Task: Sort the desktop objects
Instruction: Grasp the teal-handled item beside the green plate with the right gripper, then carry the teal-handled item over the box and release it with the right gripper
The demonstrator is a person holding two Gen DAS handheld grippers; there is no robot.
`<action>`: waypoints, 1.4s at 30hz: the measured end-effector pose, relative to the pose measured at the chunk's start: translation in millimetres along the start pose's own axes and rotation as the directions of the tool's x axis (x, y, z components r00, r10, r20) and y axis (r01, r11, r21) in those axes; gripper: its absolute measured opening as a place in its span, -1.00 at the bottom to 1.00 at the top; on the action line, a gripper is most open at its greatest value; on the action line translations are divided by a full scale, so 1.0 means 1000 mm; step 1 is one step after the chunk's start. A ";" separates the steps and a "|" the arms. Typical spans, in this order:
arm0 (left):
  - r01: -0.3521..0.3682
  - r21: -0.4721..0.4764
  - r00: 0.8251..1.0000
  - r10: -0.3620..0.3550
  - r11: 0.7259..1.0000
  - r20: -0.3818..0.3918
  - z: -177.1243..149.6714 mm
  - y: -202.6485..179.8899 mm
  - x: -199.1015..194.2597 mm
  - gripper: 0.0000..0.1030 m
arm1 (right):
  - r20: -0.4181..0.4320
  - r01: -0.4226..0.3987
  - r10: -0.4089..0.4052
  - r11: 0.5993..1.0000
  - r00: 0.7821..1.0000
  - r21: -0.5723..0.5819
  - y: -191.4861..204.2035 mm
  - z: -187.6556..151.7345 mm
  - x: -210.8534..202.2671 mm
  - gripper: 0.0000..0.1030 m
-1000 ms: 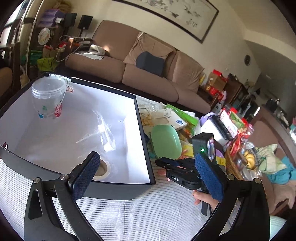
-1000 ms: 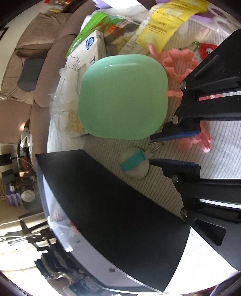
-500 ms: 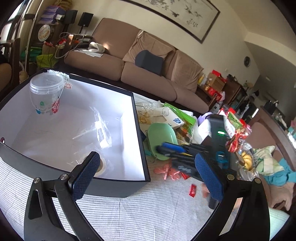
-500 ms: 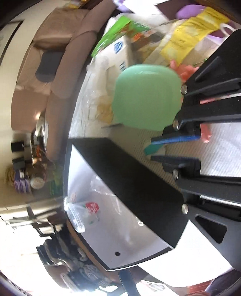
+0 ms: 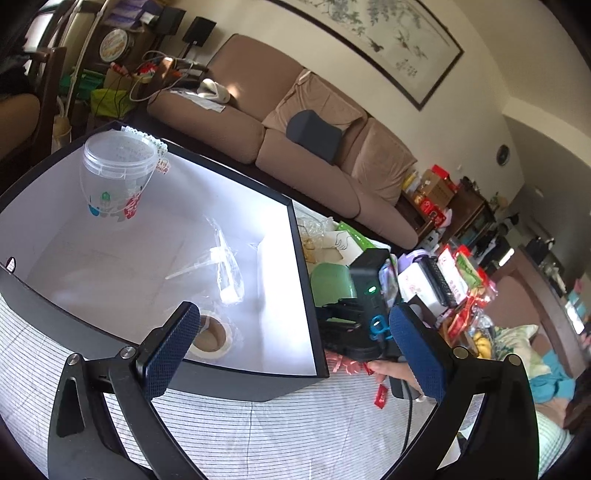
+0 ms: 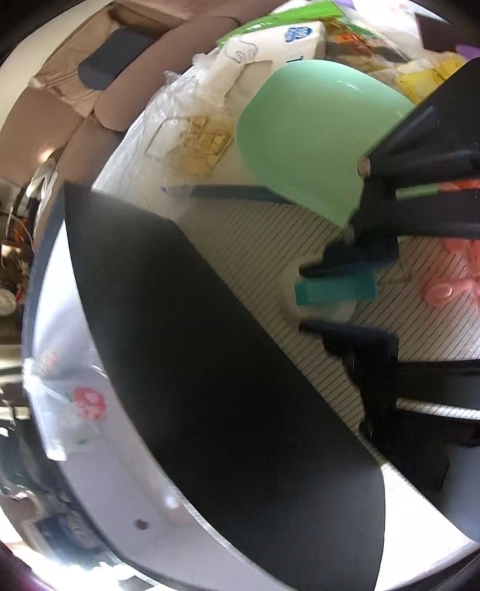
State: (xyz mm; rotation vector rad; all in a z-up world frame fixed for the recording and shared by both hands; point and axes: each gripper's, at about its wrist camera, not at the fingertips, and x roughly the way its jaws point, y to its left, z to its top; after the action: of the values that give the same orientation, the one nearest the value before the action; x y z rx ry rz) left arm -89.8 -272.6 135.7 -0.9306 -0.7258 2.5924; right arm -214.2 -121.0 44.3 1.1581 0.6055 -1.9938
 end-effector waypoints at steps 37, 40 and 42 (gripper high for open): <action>-0.257 0.016 0.960 0.253 0.966 0.117 0.022 0.076 -0.030 1.00 | -0.015 -0.071 0.086 0.902 0.996 0.427 0.060 0.196 0.064 -0.69; -0.231 -0.019 0.967 0.232 0.973 0.106 0.024 0.083 -0.025 1.00 | -0.018 -0.052 0.066 0.899 0.998 0.435 0.055 0.197 0.065 -0.42; -0.230 -0.019 0.967 0.231 0.973 0.104 0.024 0.084 -0.023 1.00 | 0.012 -0.054 0.054 0.913 0.998 0.405 0.054 0.199 0.051 -0.21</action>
State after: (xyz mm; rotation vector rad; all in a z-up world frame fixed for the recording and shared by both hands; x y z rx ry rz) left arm -97.0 -360.6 117.4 -0.9358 -0.6892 2.8630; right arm -292.3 -312.2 93.7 1.3996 0.1525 -2.1307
